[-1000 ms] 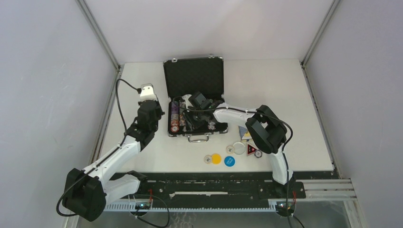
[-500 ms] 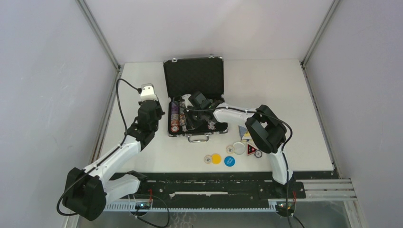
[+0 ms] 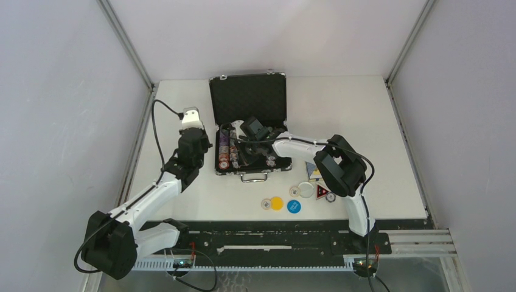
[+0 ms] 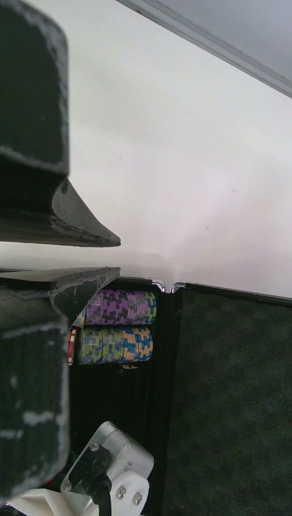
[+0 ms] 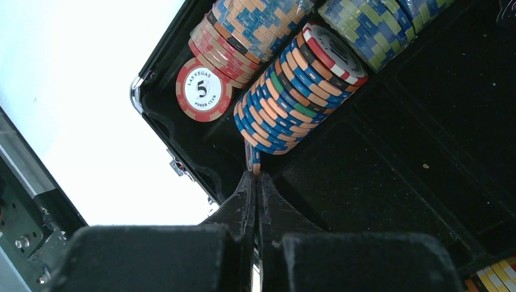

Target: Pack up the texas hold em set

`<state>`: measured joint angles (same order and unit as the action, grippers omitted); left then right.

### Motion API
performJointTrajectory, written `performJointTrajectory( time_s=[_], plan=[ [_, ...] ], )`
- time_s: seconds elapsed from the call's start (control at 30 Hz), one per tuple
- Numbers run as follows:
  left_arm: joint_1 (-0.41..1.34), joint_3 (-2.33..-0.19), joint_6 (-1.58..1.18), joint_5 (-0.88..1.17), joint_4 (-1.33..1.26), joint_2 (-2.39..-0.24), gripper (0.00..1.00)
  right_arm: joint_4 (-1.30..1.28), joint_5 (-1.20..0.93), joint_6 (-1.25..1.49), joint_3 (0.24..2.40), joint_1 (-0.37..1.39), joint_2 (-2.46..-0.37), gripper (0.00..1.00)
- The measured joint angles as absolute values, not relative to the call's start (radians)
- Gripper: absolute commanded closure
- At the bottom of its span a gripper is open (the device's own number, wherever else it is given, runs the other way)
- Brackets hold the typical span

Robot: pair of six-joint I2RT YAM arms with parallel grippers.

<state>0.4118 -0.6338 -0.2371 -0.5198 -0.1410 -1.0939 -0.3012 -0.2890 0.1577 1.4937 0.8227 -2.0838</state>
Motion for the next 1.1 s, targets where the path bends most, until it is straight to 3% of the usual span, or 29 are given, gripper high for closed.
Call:
performJointTrajectory(
  time_s=[1.1],
  plan=[
    [0.412,-0.612,-0.237,-0.519,-0.153,-1.1,0.77,-0.197,-0.067,0.018,1.467,0.887,-2.078,1.0]
  ],
)
